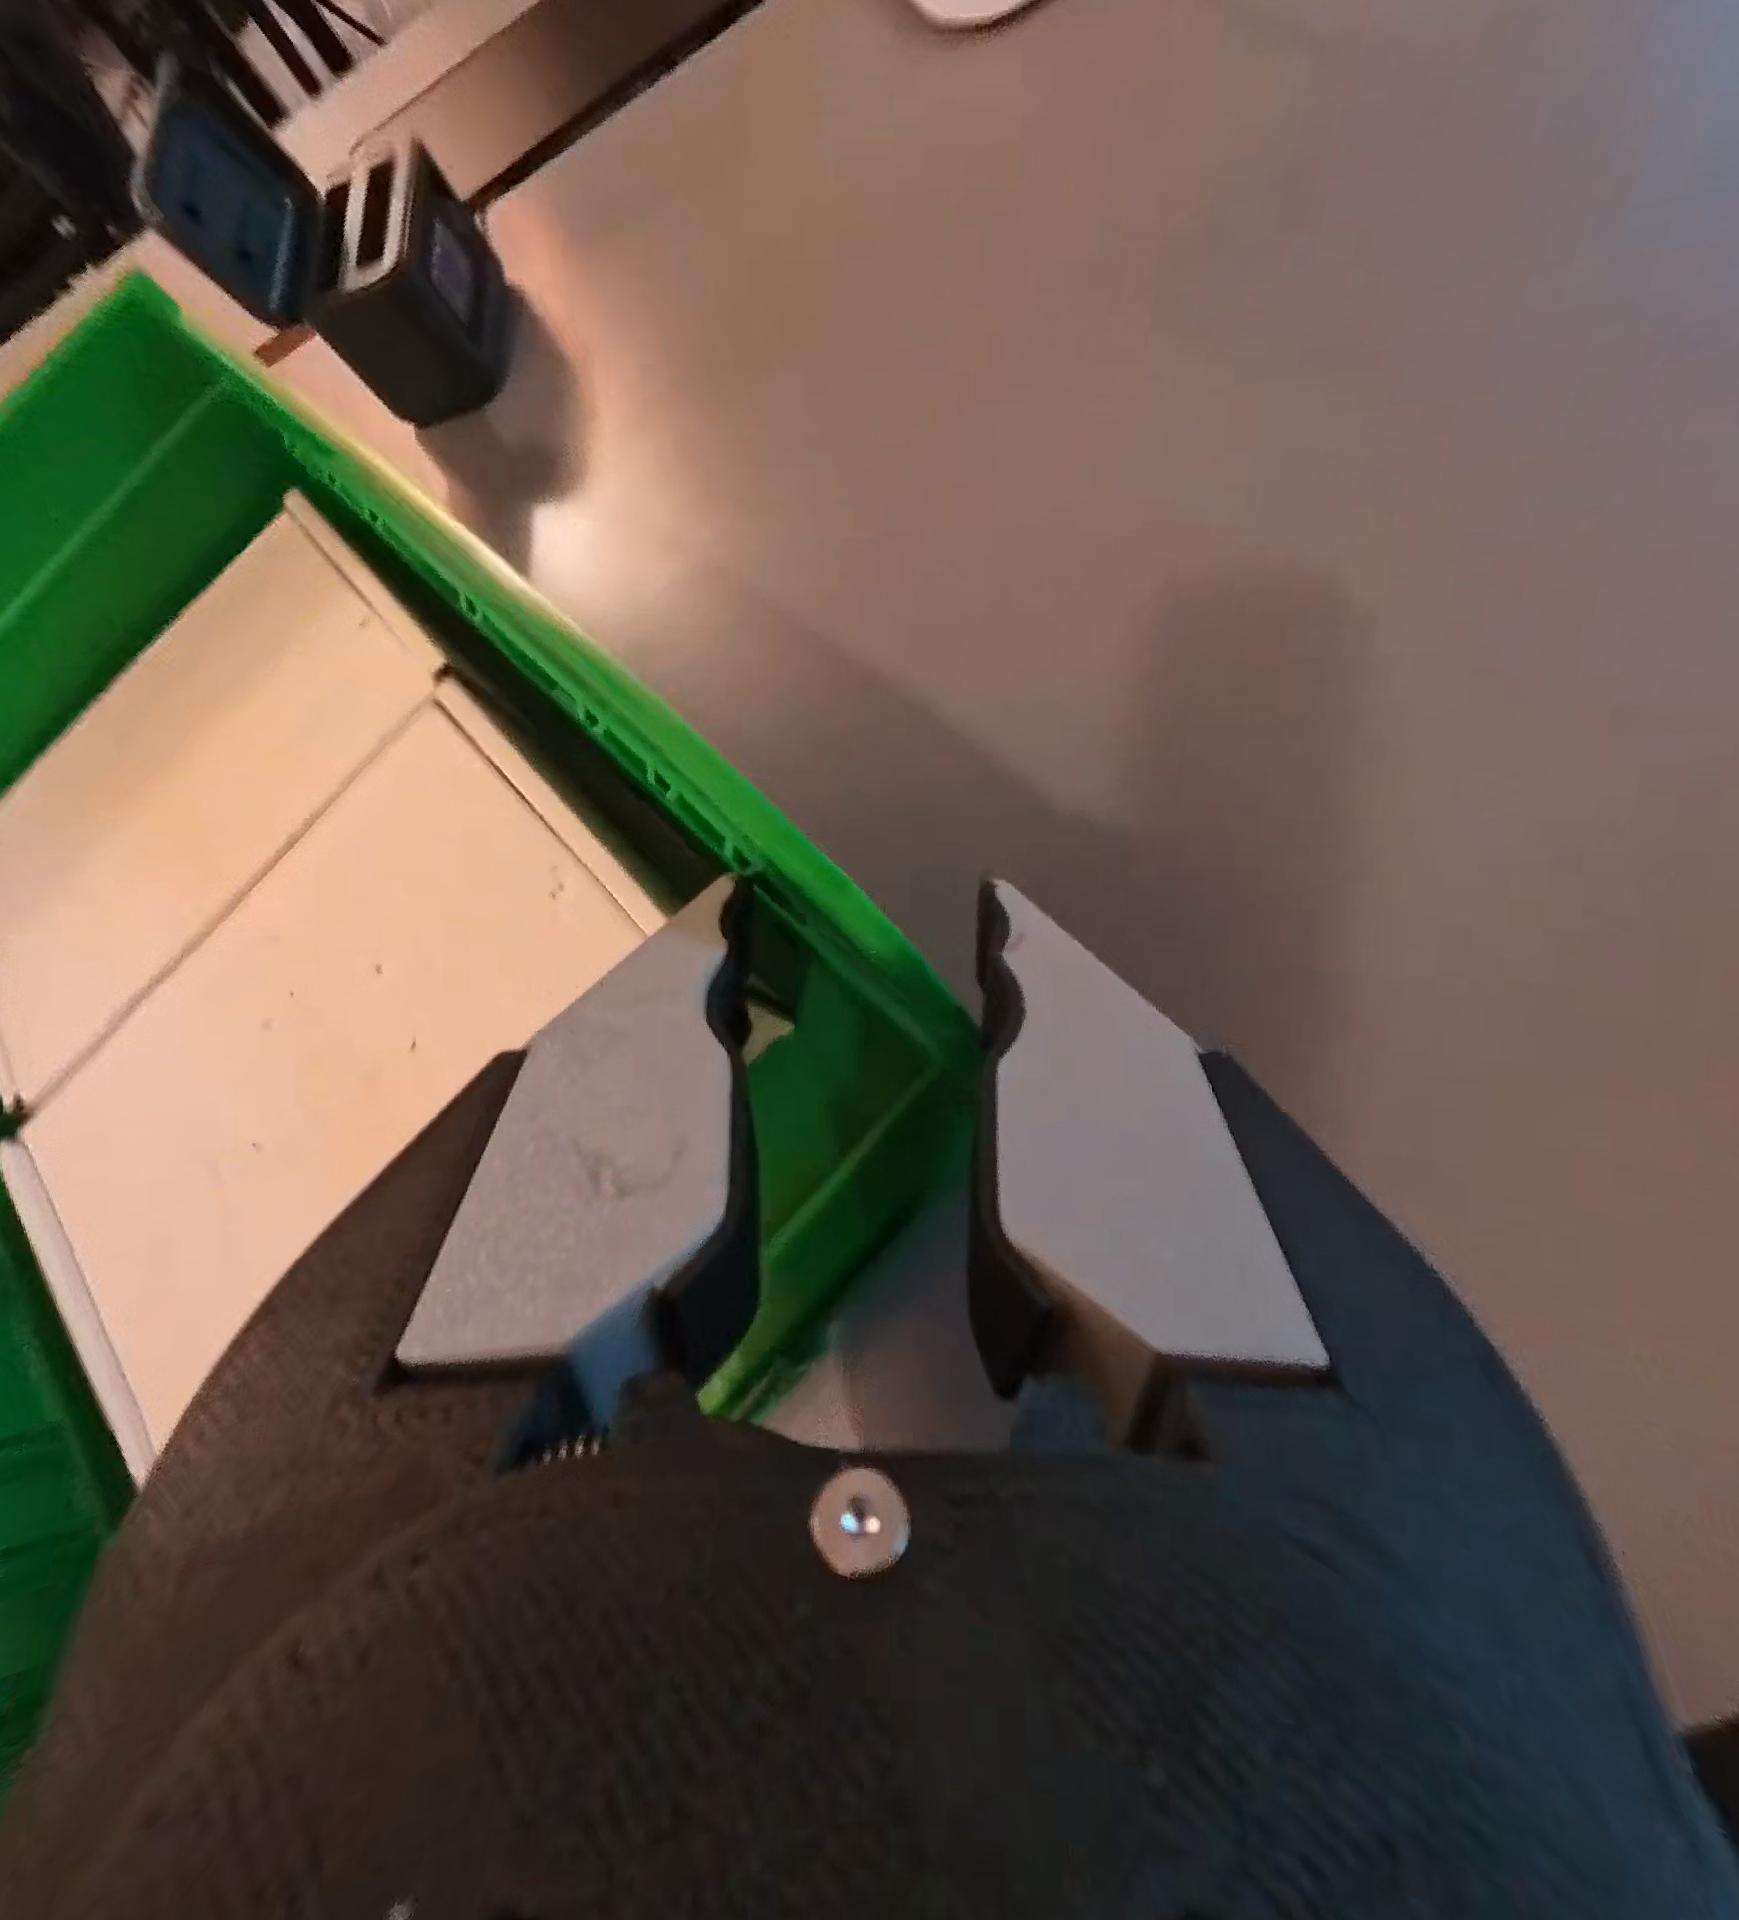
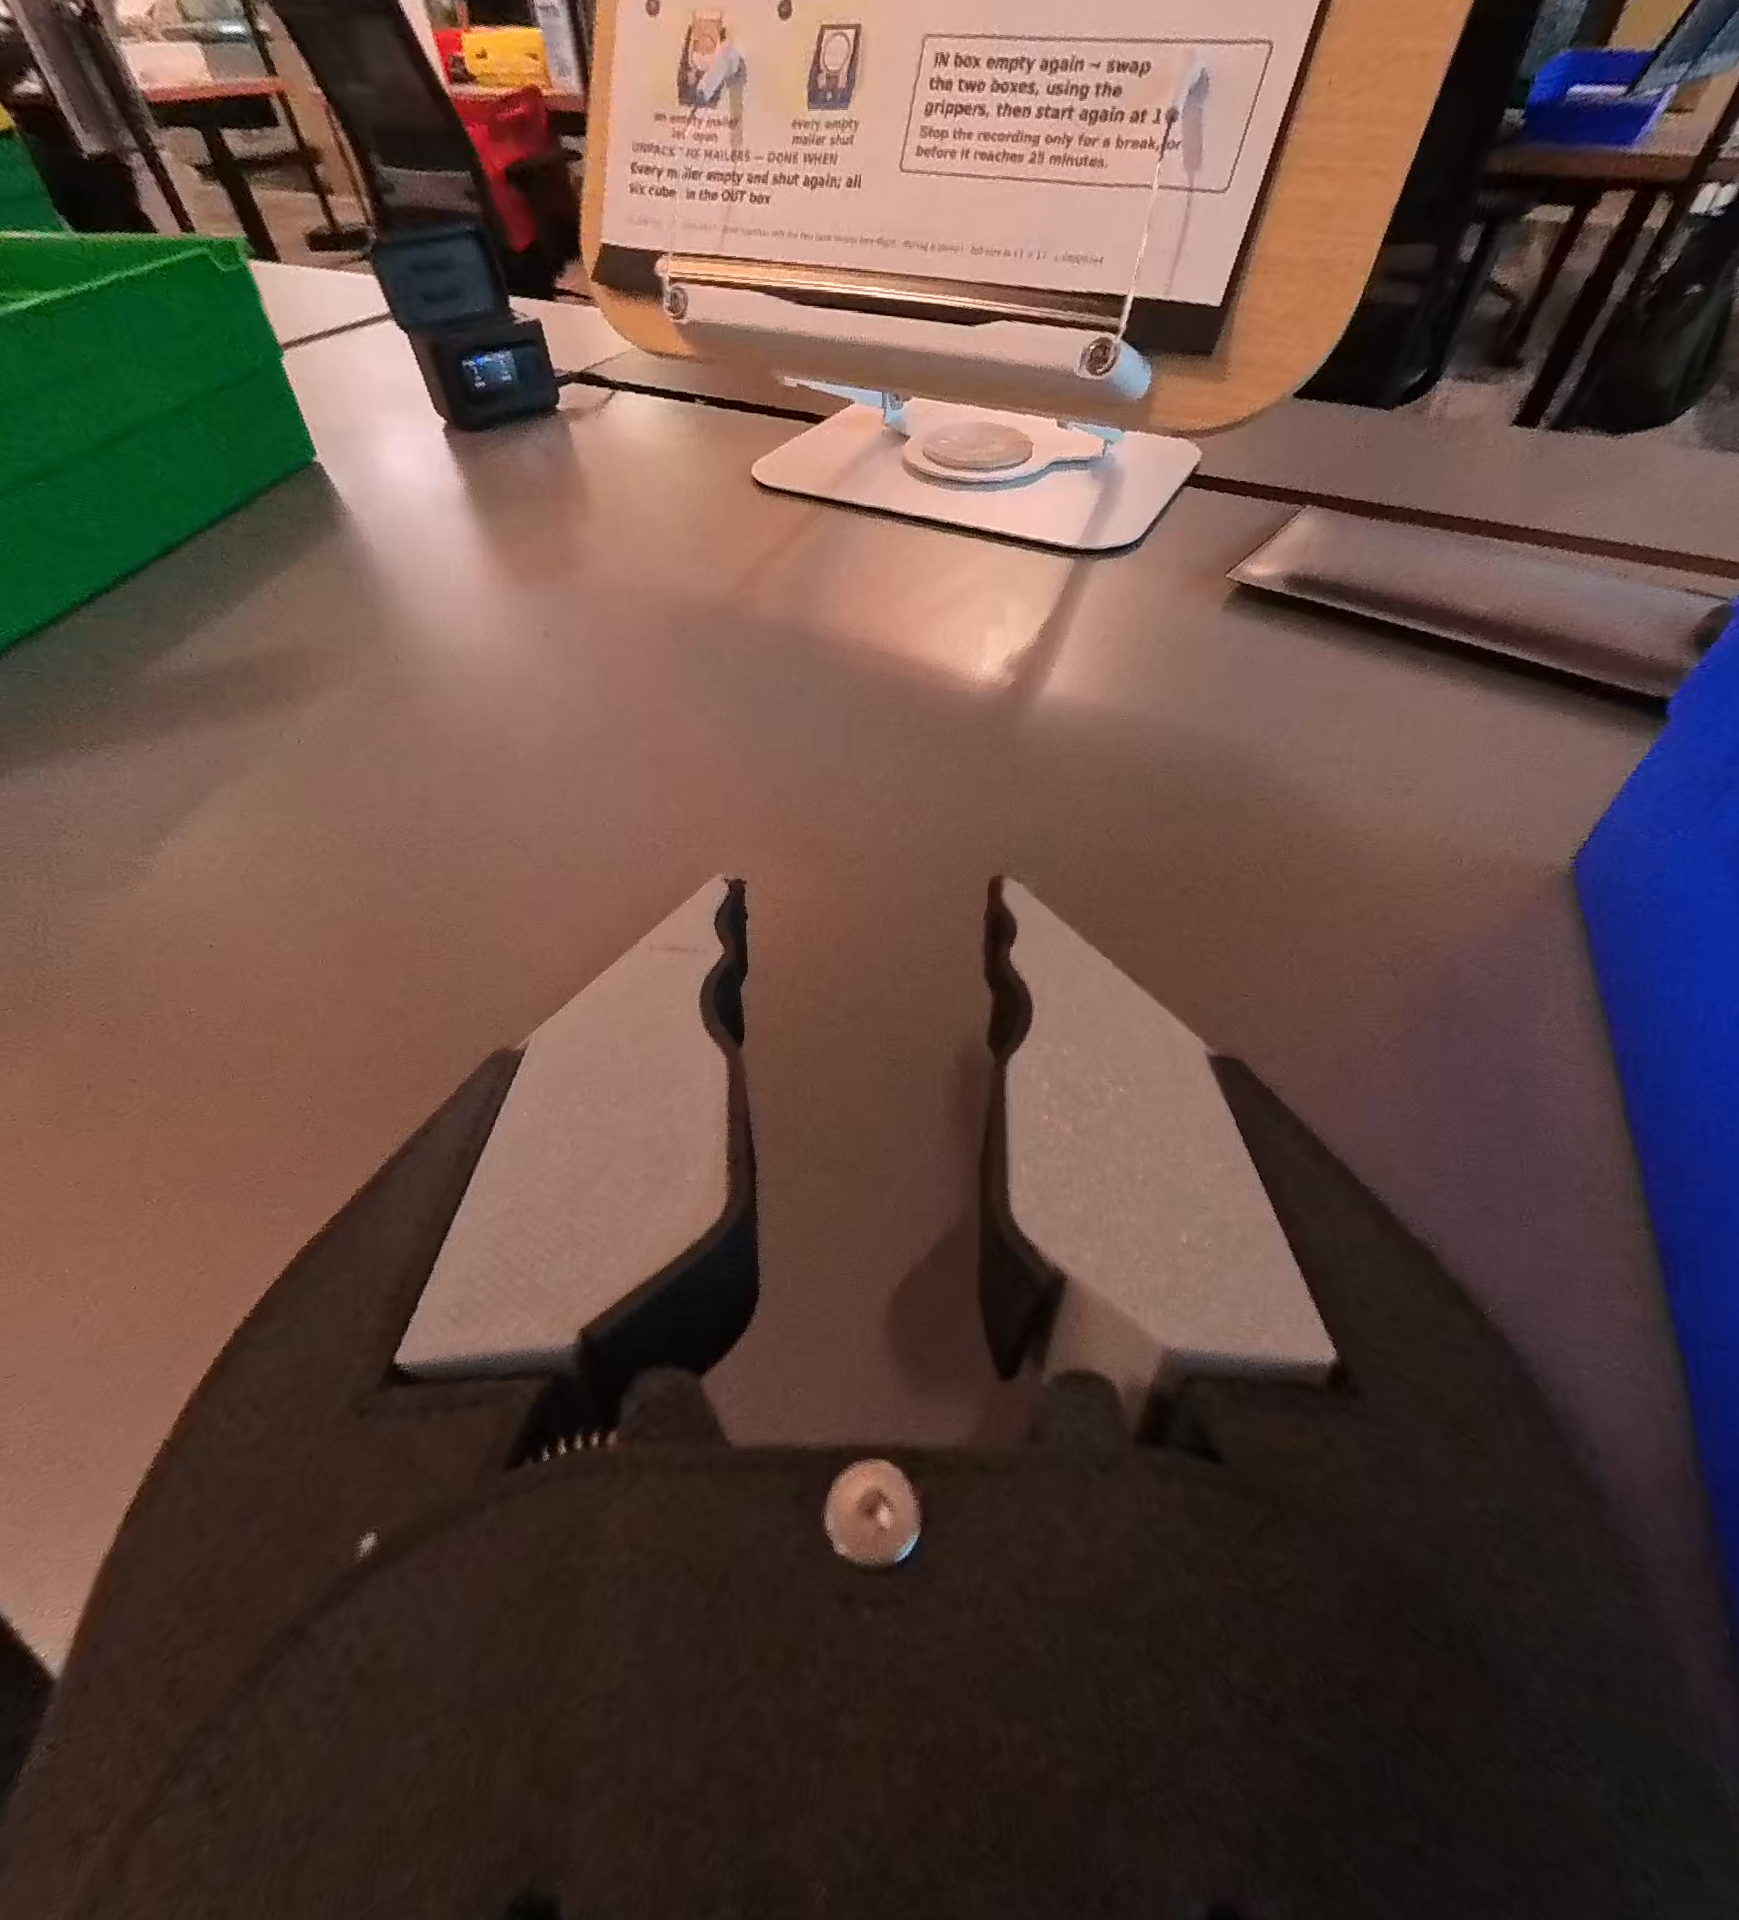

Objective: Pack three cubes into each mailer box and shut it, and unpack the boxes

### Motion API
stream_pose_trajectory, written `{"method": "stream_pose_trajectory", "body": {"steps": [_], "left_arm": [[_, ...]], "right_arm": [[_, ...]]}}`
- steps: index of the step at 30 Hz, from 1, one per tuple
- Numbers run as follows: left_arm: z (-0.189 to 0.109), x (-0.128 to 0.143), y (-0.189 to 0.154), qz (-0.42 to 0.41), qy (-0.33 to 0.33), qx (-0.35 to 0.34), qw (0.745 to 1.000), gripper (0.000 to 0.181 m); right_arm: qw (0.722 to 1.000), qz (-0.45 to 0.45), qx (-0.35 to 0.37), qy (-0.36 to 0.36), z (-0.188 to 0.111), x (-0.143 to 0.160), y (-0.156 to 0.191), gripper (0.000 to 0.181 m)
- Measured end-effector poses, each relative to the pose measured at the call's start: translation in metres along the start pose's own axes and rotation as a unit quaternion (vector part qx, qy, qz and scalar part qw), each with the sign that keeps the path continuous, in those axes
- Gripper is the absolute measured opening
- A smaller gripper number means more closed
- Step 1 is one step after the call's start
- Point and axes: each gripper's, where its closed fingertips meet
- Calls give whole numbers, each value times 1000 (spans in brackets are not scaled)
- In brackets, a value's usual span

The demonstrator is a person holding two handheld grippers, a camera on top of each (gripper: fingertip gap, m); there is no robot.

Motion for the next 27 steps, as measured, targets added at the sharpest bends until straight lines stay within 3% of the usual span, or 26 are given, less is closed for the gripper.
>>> {"method": "stream_pose_trajectory", "body": {"steps": [3,6,8,12,19,23,27], "left_arm": [[-16,25,15,-44,28,22,998,34],[-33,46,43,-100,33,-2,994,48],[-41,48,52,-126,12,-2,992,46],[-64,18,45,-123,-54,4,991,54],[-81,-64,-25,-26,-183,62,981,56],[-70,-71,-43,15,-173,62,983,60],[-60,-78,-69,-8,-187,139,972,80]], "right_arm": [[1000,7,-6,-15,-3,-4,0,35],[1000,11,-6,-20,-5,-5,-1,34],[1000,15,-8,-10,-3,-3,-1,37],[1000,16,-8,-1,0,-1,-1,37],[1000,16,-10,-1,-1,-1,-1,36],[1000,16,-12,-3,-1,-1,0,35],[1000,12,-11,1,0,0,0,35]]}}
Point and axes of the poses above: each gripper's, where its closed fingertips meet, z out along the fingers, x out of its underside, y = z × x across the jaws, and after that the axes turned 12 degrees about x, right-handed
